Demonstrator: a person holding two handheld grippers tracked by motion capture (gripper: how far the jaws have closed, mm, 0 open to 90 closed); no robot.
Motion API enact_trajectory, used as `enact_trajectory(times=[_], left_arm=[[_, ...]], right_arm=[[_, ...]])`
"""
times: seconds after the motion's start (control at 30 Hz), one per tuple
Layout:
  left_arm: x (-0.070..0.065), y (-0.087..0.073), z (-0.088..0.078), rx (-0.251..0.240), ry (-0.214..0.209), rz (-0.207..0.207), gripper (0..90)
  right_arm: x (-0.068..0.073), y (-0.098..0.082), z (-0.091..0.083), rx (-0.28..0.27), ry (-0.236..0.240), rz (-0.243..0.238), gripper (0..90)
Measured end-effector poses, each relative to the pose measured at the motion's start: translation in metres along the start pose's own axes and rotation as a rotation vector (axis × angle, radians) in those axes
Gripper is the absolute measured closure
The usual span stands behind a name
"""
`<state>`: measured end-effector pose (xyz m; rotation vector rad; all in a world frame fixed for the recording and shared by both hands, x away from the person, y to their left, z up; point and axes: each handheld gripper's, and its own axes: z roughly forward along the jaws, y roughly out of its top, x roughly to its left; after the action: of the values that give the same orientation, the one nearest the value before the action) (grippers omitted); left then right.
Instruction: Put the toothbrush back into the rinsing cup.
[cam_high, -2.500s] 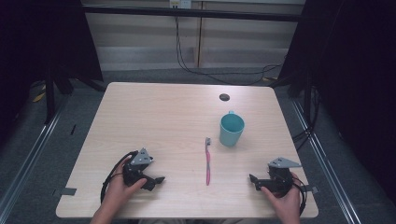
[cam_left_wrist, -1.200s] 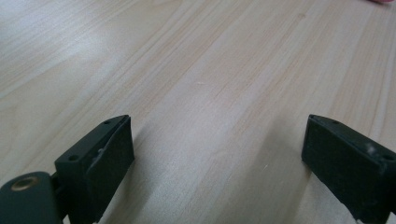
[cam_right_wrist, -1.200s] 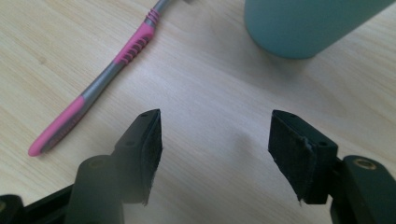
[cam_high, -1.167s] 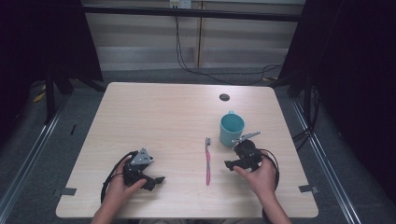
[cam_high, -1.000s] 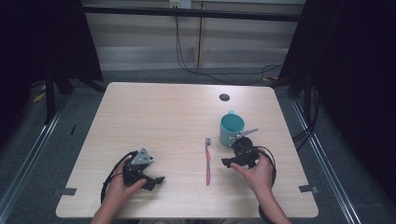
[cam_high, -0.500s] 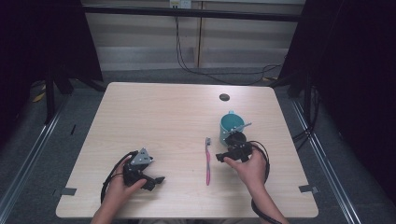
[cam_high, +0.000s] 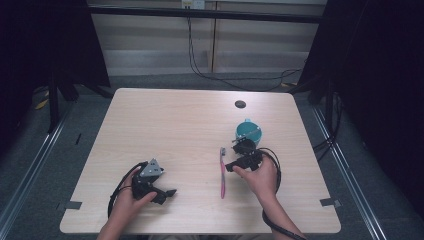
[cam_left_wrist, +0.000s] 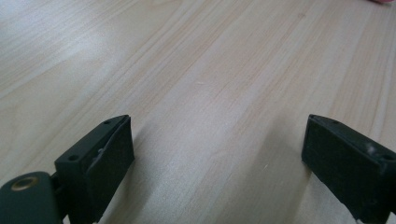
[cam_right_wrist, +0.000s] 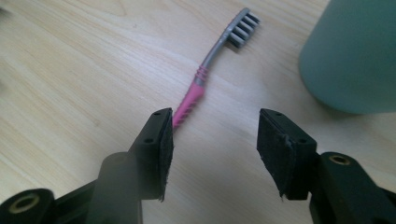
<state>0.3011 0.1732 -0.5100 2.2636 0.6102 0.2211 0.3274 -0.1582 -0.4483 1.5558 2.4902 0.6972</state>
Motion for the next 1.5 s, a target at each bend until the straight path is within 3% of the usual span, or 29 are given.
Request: enact_trajectory(times=[0.23,0.83,1.0,1.17,1.4,1.5], left_arm=[[0.000,0.000,0.000,0.002,0.000,0.002,8.9],[0.000,0.000,0.000,-0.001,-0.002,0.000,8.9],[0.000,0.000,0.000,0.002,-0.001,0.003,8.9],[0.000,0.000,0.000,0.002,-0.002,0.003,8.9],[0.000,0.000,0.000,0.002,-0.002,0.001,8.9],[0.000,0.000,0.000,0.003,-0.002,0.003,8.9]], right_arm=[[0.006,0.005,0.011,0.042,0.002,0.009,53.1],[0.013,0.020,0.033,0.086,-0.001,0.102,59.5],[0.011,0.023,0.036,0.096,-0.014,0.101,61.9],[0.015,0.028,0.043,0.133,-0.056,0.068,70.7],[0.018,0.026,0.045,0.116,-0.097,0.045,81.1],[0.015,0.026,0.042,0.113,-0.076,0.061,81.3]])
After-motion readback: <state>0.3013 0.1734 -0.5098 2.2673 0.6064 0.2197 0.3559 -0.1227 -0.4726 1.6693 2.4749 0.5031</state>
